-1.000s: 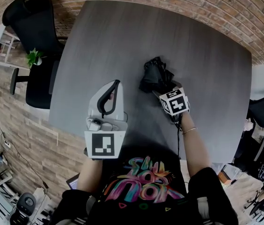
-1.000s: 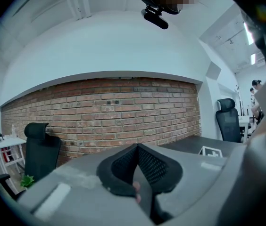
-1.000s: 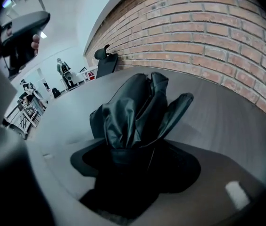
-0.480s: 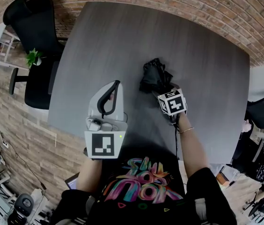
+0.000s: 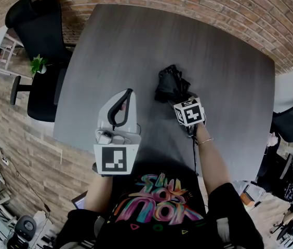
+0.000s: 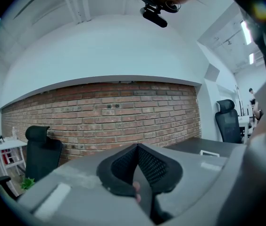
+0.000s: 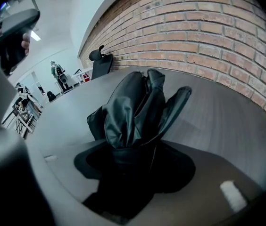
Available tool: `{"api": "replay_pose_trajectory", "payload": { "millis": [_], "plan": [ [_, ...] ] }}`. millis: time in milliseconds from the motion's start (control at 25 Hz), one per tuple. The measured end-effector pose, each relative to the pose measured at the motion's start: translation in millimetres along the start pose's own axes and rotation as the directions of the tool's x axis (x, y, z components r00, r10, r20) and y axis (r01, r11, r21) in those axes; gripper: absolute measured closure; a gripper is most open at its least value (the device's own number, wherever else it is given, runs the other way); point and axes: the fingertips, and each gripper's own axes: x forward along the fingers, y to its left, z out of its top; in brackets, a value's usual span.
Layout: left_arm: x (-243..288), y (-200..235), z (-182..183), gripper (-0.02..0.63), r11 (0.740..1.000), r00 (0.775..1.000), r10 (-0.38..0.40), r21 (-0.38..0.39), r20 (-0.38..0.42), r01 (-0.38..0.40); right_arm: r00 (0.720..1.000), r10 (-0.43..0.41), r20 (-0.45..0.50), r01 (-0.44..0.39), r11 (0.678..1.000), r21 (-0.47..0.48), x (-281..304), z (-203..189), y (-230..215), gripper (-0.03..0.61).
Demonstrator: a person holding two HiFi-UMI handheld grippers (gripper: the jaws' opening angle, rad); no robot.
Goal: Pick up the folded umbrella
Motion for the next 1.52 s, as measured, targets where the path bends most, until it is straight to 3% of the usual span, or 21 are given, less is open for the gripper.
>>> {"api": "replay_pose_trajectory", "payload": {
  "millis": [440, 760, 1000, 1120, 1320, 1520],
  "plan": [
    [-6, 7, 8, 0.614, 1.000, 1.000, 0.020, -0.005, 0.018, -0.020, 0.997, 0.001, 0.080, -0.006, 0.998, 0.056, -17, 0, 2, 0.337],
    [-4, -2, 17, 0.614, 1.000, 0.999, -0.018, 0.000, 0.048, 0.018, 0.972, -0.020, 0.233, 0.006, 0.998, 0.063, -69, 24, 4, 0.337],
    [1, -16, 29, 0.614, 0.997, 0.994, -0.073, 0.000, 0.078, 0.073, 0.919, -0.061, 0.390, 0.038, 0.997, 0.066, -130, 57, 3, 0.337],
    [3, -22, 31, 0.614, 0.995, 0.992, -0.097, -0.003, 0.080, 0.098, 0.882, -0.071, 0.467, 0.046, 0.997, 0.066, -161, 70, 7, 0.337],
    [8, -38, 41, 0.614, 0.985, 0.980, -0.171, 0.054, 0.105, 0.167, 0.816, -0.103, 0.569, 0.095, 0.994, 0.044, -215, 83, 12, 0.337],
    [8, -46, 45, 0.614, 0.976, 0.970, -0.216, 0.032, 0.107, 0.214, 0.750, -0.131, 0.648, 0.138, 0.990, 0.040, -262, 85, 19, 0.337]
  ]
}}
